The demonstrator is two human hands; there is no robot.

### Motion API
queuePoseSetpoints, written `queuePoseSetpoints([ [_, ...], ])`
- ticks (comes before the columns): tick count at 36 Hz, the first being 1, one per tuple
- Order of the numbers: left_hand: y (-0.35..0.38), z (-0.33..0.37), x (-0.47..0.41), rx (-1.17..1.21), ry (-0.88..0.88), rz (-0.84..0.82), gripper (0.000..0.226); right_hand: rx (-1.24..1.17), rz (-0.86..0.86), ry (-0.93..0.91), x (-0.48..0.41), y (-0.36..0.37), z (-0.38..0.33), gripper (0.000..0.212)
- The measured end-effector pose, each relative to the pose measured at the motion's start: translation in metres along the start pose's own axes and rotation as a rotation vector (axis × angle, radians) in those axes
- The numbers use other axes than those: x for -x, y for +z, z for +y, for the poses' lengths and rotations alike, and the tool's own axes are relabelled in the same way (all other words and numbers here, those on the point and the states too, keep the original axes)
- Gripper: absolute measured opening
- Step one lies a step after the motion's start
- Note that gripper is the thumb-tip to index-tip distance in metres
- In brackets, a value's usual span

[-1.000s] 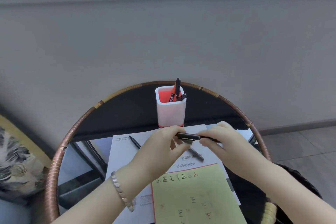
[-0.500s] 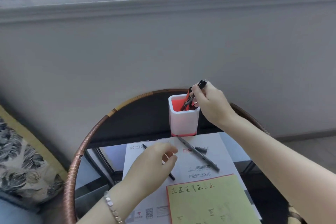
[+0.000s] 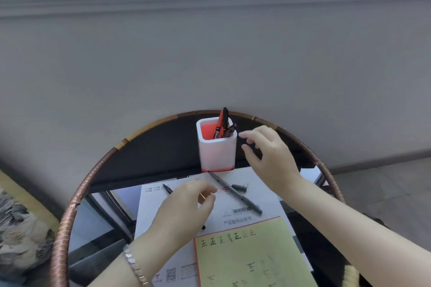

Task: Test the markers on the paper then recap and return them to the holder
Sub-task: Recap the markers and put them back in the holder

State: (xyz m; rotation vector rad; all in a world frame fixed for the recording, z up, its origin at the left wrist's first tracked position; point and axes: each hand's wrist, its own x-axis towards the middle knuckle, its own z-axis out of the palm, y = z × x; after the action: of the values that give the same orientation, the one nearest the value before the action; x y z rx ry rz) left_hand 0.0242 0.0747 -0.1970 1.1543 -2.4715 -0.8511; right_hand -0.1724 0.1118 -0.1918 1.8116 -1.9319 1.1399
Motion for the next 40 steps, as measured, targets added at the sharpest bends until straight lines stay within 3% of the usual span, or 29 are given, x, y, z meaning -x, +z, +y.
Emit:
queuePoseSetpoints([
  [4, 0.005, 0.006, -0.004, -0.031, -0.025, -0.003, 0.020, 0.005, -0.441, 0.170, 0.024, 0.006, 0.013, 0.023],
  [9, 0.016, 0.010, -0.010, -0.033, -0.081, 0.033, 0.019, -0.046, -0.613, 0.269, 0.030, 0.020, 0.014, 0.028],
  [15, 0.031, 0.017, -0.024, -0.084, -0.177, 0.109, 0.020, 0.014, -0.622, 0.293, 0.032, 0.020, 0.021, 0.026],
  [21, 0.055, 0.031, -0.047, -0.288, -0.260, 0.113, 0.040, -0.011, -0.565, 0.354, 0.053, -0.002, 0.037, 0.033],
  [25, 0.064, 0.036, -0.052, -0.325, -0.299, 0.099, 0.032, -0.040, -0.542, 0.382, 0.072, -0.019, 0.048, 0.028],
  [33, 0.060, 0.026, -0.048, 0.039, -0.378, 0.116, 0.031, -0.090, -0.514, 0.406, 0.082, -0.035, 0.046, 0.021],
  [40, 0.032, 0.039, -0.014, 0.324, -0.354, 0.057, 0.026, -0.235, -0.393, 0.419, 0.078, -0.034, 0.032, 0.041],
])
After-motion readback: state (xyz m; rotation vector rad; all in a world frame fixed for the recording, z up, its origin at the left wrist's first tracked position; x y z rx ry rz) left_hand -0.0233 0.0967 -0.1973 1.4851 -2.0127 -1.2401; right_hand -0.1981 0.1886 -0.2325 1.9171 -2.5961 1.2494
